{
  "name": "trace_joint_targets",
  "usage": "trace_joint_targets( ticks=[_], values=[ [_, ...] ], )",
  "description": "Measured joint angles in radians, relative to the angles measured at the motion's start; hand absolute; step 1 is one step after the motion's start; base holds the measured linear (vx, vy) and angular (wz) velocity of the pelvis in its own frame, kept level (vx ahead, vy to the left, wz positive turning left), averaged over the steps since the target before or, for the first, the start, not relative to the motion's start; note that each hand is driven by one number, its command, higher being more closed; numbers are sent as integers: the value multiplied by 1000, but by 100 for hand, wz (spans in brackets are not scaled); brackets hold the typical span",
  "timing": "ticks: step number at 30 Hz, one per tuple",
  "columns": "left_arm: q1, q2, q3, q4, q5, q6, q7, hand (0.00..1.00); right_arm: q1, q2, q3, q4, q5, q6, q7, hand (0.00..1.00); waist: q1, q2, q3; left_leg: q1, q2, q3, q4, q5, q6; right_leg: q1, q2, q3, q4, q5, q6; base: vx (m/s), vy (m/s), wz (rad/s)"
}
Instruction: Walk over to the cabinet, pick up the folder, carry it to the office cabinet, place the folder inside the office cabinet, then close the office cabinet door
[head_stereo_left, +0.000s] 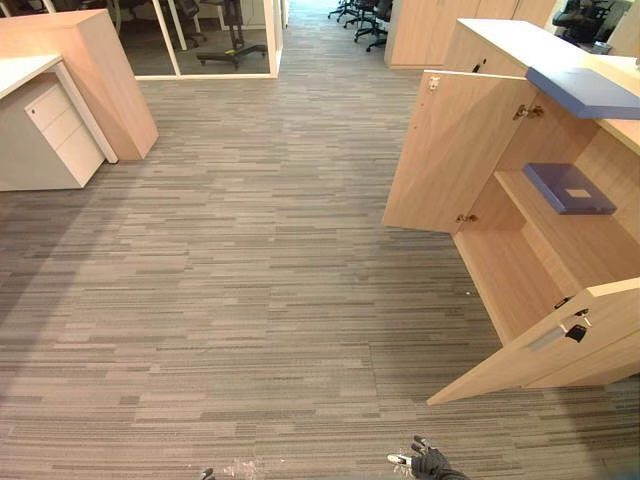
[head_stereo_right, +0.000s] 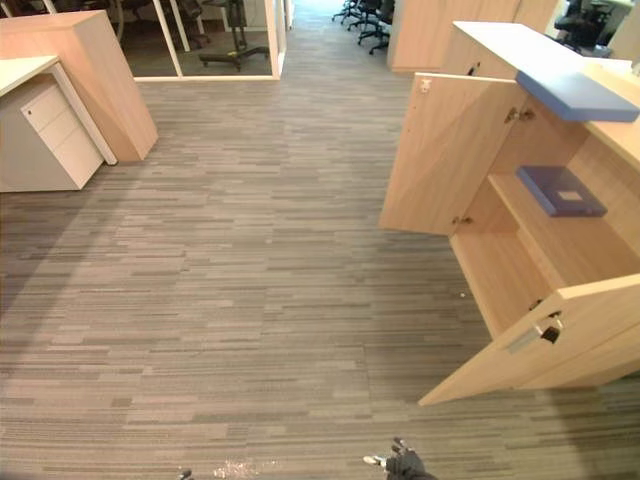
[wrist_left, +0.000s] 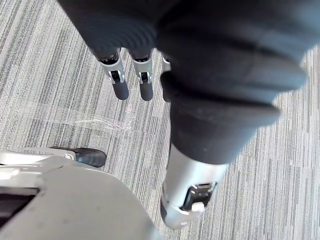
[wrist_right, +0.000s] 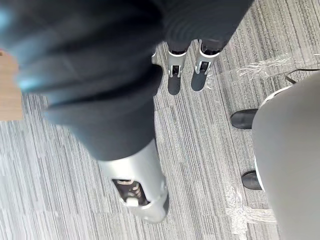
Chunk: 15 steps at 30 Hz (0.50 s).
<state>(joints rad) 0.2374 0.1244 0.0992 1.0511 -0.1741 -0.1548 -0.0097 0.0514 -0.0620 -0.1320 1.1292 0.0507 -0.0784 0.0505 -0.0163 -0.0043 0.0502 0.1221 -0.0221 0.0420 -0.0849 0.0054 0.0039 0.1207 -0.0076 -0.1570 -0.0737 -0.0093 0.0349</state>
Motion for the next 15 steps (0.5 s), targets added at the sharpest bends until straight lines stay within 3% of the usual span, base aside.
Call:
trace_joint_targets(
  ticks=[11,15],
  values=[
    [0,0,0,-3,-2,-2,0,0,2,4,48,-45,-76,11,-9,0,0,-1,3,-19,0,-1,0,0,0,-15,1,0,-8,4,-6,0,0,0],
    [8,0,0,-24,-5,0,0,0,60,7,89,-171,-99,20,-16,0,-1,-4,8,-20,0,0,0,-2,-2,-18,1,0,-8,4,-6,0,0,0]
  ],
)
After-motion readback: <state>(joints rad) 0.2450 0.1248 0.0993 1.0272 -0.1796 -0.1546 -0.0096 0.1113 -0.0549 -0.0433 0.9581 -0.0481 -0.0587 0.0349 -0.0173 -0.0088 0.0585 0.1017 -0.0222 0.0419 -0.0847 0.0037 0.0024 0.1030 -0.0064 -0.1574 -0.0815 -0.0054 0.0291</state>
